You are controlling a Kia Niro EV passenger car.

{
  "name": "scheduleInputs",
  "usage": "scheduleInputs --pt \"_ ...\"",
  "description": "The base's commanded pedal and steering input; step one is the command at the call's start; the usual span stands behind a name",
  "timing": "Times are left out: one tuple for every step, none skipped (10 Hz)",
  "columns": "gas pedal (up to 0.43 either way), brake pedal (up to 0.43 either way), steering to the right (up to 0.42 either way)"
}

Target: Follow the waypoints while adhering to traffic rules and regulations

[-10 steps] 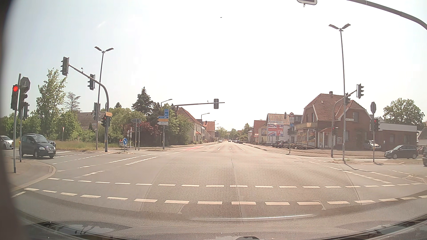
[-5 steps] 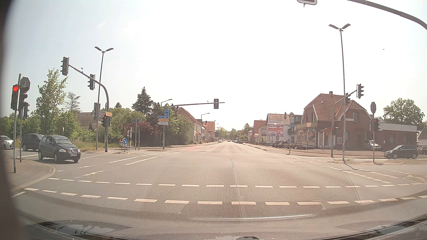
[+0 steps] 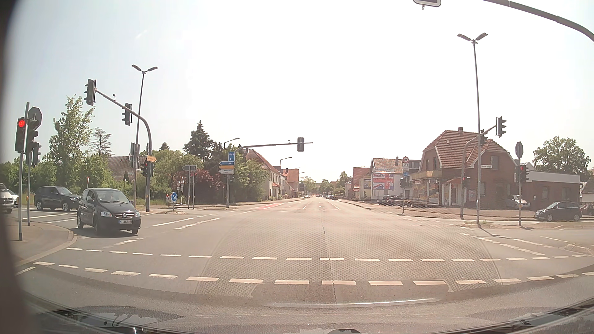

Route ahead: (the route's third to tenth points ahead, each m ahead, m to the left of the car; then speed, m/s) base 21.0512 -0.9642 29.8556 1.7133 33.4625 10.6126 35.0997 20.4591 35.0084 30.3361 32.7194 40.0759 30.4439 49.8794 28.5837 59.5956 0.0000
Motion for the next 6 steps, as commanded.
scheduleInputs --pt "0.000 0.262 0.019" --pt "0.000 0.262 0.019" --pt "0.000 0.262 0.019" --pt "0.000 0.262 0.019" --pt "0.000 0.262 0.019" --pt "0.000 0.262 0.019"
